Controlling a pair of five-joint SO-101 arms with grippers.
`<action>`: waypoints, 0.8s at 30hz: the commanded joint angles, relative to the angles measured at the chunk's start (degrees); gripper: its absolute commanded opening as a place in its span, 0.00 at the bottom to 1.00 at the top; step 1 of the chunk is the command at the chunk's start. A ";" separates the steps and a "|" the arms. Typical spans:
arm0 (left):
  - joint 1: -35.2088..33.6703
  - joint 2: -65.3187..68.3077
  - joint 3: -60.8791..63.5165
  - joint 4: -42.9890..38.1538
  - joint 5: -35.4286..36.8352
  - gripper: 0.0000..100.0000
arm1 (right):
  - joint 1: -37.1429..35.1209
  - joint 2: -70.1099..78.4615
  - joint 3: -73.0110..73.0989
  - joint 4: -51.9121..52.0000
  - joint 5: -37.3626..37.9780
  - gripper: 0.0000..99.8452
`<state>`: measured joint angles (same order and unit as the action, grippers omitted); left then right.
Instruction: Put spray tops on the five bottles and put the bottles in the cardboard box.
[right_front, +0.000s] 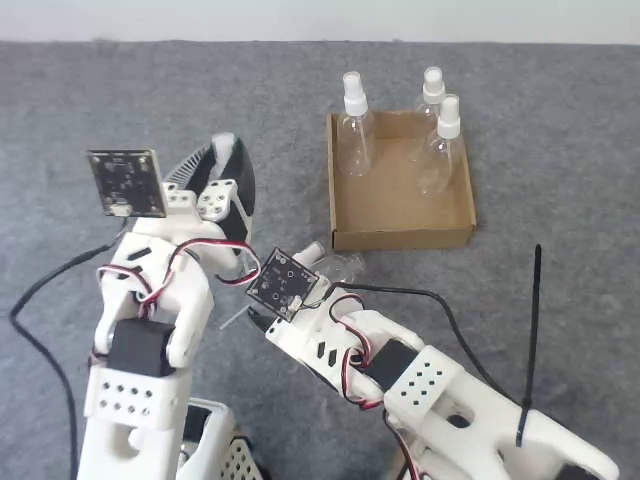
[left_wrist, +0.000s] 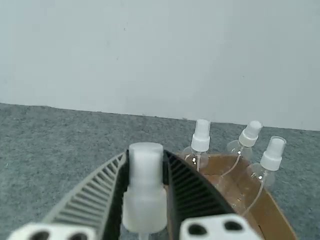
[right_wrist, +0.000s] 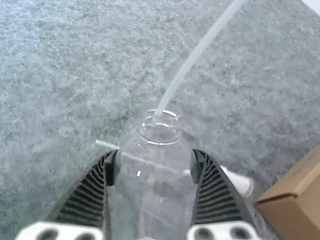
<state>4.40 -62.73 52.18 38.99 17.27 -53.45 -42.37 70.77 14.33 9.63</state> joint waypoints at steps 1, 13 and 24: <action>0.26 -1.32 0.48 0.44 -0.35 0.01 | -0.22 -2.59 1.32 -1.10 -0.18 0.01; 5.19 -2.55 -0.04 5.80 -0.79 0.01 | 3.47 -2.59 7.56 -22.11 -6.42 0.01; 5.63 -12.92 0.48 12.84 -4.75 0.01 | 3.38 -2.07 9.93 -27.91 -9.49 0.01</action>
<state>9.67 -73.45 53.05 50.68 13.32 -50.81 -42.37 80.97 -11.78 1.01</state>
